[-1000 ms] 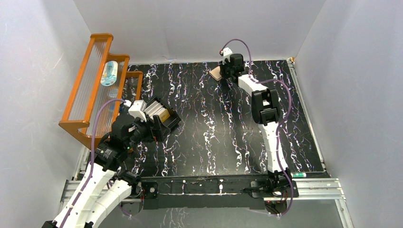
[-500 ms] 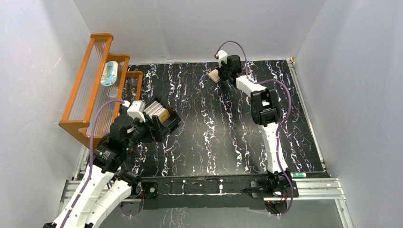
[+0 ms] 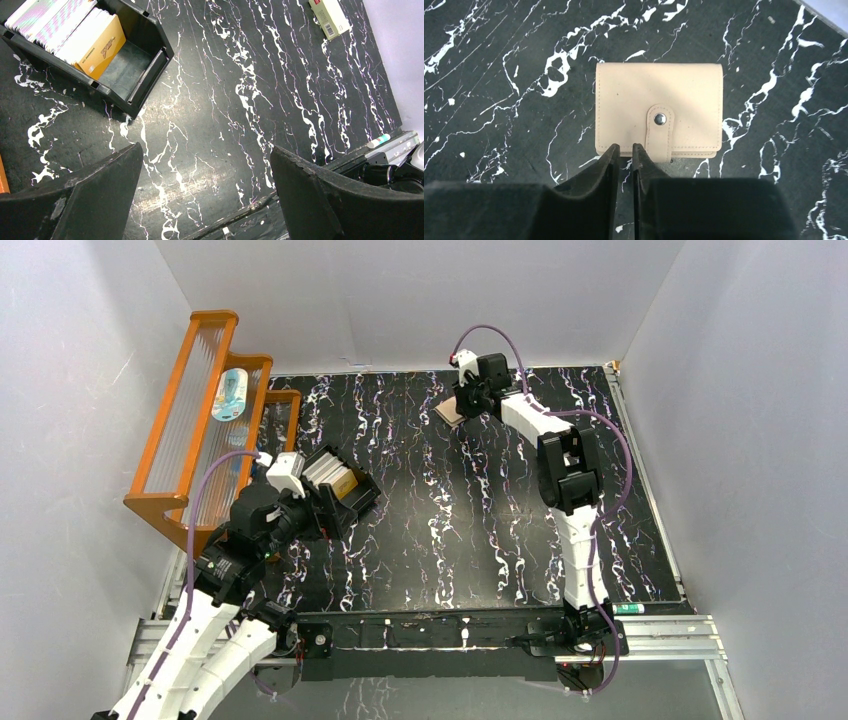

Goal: Put the credit cards into the card holder
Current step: Move the card holder to the center of the board, then open the card holder at the center of the board.

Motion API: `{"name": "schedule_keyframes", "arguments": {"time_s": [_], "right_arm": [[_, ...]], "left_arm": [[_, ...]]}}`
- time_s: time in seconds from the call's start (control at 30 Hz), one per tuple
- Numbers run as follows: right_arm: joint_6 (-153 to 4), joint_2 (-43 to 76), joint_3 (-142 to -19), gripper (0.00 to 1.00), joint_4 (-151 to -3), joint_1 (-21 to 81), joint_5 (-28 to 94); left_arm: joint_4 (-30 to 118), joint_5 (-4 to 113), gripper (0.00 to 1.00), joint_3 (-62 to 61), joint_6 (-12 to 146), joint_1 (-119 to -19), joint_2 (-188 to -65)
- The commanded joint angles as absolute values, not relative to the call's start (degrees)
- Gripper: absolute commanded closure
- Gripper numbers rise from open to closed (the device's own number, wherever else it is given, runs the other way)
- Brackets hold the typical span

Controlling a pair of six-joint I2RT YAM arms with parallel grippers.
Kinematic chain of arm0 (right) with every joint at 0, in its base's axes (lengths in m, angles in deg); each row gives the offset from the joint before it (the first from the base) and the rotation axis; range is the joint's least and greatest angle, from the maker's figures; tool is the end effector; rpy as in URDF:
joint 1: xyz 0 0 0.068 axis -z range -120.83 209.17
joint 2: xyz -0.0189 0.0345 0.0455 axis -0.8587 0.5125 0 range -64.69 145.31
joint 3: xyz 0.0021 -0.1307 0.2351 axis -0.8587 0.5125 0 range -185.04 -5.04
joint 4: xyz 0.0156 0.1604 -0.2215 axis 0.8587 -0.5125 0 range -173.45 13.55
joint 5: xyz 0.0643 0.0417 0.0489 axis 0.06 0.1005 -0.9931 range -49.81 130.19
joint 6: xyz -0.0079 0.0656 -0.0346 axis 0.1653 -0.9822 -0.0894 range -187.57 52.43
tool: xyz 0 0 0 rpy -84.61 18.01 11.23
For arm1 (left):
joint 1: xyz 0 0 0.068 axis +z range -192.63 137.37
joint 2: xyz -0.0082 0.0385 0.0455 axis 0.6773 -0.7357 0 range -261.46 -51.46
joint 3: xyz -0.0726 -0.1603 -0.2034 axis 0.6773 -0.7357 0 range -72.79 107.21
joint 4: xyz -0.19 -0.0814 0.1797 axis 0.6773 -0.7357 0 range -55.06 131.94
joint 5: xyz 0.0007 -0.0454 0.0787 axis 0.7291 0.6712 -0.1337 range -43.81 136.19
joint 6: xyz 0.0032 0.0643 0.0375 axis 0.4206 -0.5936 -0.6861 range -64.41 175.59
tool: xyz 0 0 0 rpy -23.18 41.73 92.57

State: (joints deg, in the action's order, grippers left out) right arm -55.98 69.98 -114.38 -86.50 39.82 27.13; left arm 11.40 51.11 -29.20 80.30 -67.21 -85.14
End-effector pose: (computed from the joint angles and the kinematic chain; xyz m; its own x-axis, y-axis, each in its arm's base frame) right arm 0.5350 0.2029 0.1640 -0.4354 -0.3602 -0.8250 -0.5962 0.8020 -0.0355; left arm 0.1572 -0.0777 0.3132 -0.4948 -0.2316 -0.8376 0.3089 0.8540 -0.4186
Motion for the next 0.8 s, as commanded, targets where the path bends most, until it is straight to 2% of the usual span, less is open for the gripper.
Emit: {"name": "schedule_keyframes", "arguments": {"time_s": [0.0,0.23,0.5,0.67,0.77], "right_arm": [[-54.74,68.45,-119.56,0.72,-89.14,39.55,29.67],[-52.23,74.26,-126.81,0.57,-92.07,39.53,32.09],[-51.31,78.83,-129.98,0.49,-90.08,39.6,30.52],[-51.62,80.87,-129.85,0.5,-91.02,39.49,30.12],[-50.77,81.01,-128.98,0.57,-91.91,39.49,30.49]], "left_arm": [[10.74,50.84,0.01,-29.41,80.38,-66.98,-84.24],[10.74,50.69,0.01,-29.38,80.38,-66.96,-84.28],[10.72,50.58,0.01,-29.38,80.47,-67.03,-84.42],[10.65,50.6,0.01,-29.33,80.47,-66.98,-84.59],[10.71,50.5,0.01,-29.35,80.44,-66.98,-84.6]]}}
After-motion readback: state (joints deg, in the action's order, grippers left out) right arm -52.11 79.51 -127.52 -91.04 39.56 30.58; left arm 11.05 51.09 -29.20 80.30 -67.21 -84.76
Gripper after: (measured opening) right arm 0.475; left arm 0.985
